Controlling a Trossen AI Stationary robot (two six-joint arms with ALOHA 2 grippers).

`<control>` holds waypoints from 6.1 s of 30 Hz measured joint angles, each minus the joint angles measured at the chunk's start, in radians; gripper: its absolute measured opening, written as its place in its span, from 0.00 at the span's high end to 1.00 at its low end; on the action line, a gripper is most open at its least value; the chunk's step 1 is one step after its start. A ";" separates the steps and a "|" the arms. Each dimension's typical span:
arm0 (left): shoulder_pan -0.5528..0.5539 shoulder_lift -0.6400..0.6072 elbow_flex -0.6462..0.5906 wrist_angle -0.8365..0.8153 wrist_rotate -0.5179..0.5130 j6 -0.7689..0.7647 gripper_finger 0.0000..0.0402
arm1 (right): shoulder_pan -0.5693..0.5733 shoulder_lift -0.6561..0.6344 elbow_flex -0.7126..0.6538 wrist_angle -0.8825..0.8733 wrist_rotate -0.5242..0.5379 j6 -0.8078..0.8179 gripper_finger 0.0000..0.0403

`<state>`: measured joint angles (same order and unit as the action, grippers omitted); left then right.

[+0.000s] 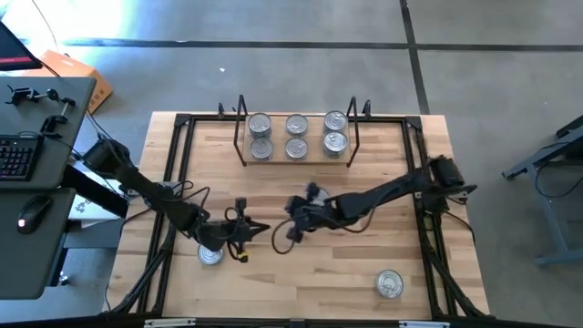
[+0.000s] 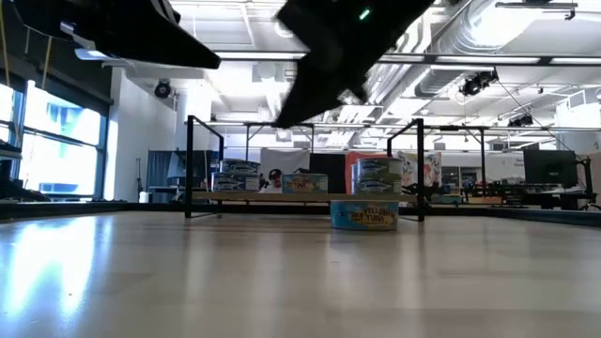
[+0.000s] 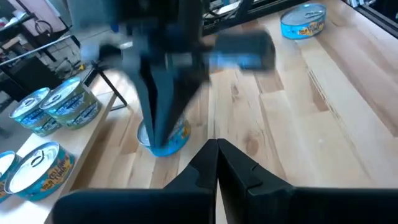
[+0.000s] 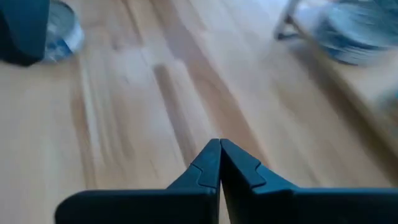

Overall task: Stack canned seafood by type on shelf
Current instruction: Stack the yellow and blue tuna can on top of the other yellow and blue tuna can on the shelf

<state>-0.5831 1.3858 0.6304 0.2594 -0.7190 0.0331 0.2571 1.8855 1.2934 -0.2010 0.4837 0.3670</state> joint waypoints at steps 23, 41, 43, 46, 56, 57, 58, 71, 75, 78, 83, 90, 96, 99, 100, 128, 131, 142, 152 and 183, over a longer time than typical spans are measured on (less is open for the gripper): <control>0.335 0.460 0.249 0.207 0.441 0.243 0.74 | 0.290 -0.137 -0.443 0.026 0.174 0.630 1.00; 0.486 0.650 0.478 -0.038 0.511 0.398 0.81 | 0.425 -0.139 -0.385 0.078 0.425 0.389 1.00; 0.486 0.649 0.478 -0.042 0.508 0.407 0.88 | 0.423 -0.139 -0.385 0.079 0.424 0.350 0.99; 0.485 0.647 0.480 -0.051 0.508 0.414 0.98 | 0.417 -0.143 -0.384 0.091 0.400 0.283 0.95; 0.416 0.532 0.476 -0.155 0.509 0.293 0.99 | 0.435 -0.198 -0.389 -0.027 0.271 0.126 0.53; 0.410 0.517 0.476 -0.158 0.509 0.281 1.00 | 0.436 -0.182 -0.392 -0.014 0.299 0.051 0.49; 0.405 0.506 0.477 -0.164 0.509 0.268 1.00 | 0.437 -0.162 -0.393 -0.006 0.331 -0.023 0.45; 0.391 0.472 0.477 -0.183 0.504 0.238 1.00 | 0.320 0.089 -0.394 0.375 0.559 -0.392 0.38; 0.389 0.472 0.477 -0.195 0.509 0.236 1.00 | 0.303 0.086 -0.393 0.377 0.526 -0.391 0.41; 0.386 0.472 0.477 -0.226 0.569 0.235 0.99 | 0.320 0.062 -0.395 0.355 0.530 -0.394 0.42; 0.385 0.474 0.477 -0.282 0.692 0.260 0.90 | 0.366 -0.003 -0.384 0.346 0.537 -0.350 0.45; 0.390 0.474 0.416 -0.226 0.686 0.414 0.68 | 0.408 -0.028 -0.384 0.341 0.554 -0.197 0.48; 0.407 0.475 0.361 -0.191 0.682 0.472 0.60 | 0.418 -0.028 -0.384 0.340 0.555 -0.137 0.51; 0.411 0.485 0.356 -0.169 0.681 0.496 0.64 | 0.417 -0.028 -0.384 0.340 0.555 -0.139 0.51; 0.413 0.488 0.355 -0.169 0.682 0.510 0.66 | 0.416 -0.028 -0.384 0.340 0.555 -0.140 0.51; 0.399 0.548 0.434 -0.104 0.604 0.443 1.00 | 0.369 -0.028 -0.384 0.273 0.463 -0.308 0.40; 0.399 0.548 0.456 -0.137 0.585 0.419 1.00 | 0.347 -0.028 -0.384 0.201 0.438 -0.325 0.34; 0.398 0.546 0.486 -0.167 0.574 0.362 1.00 | 0.297 0.028 -0.384 0.170 0.464 -0.527 0.34; 0.378 0.509 0.486 -0.192 0.572 0.357 1.00 | 0.292 0.038 -0.382 0.179 0.487 -0.530 0.47; 0.266 0.150 0.347 -0.800 0.102 -0.086 1.00 | 0.291 0.029 -0.242 0.210 0.561 -0.144 0.70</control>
<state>-0.3166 1.5359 0.9771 -0.5405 -0.6170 -0.0526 0.5478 1.9144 1.0518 0.0089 1.0444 0.2235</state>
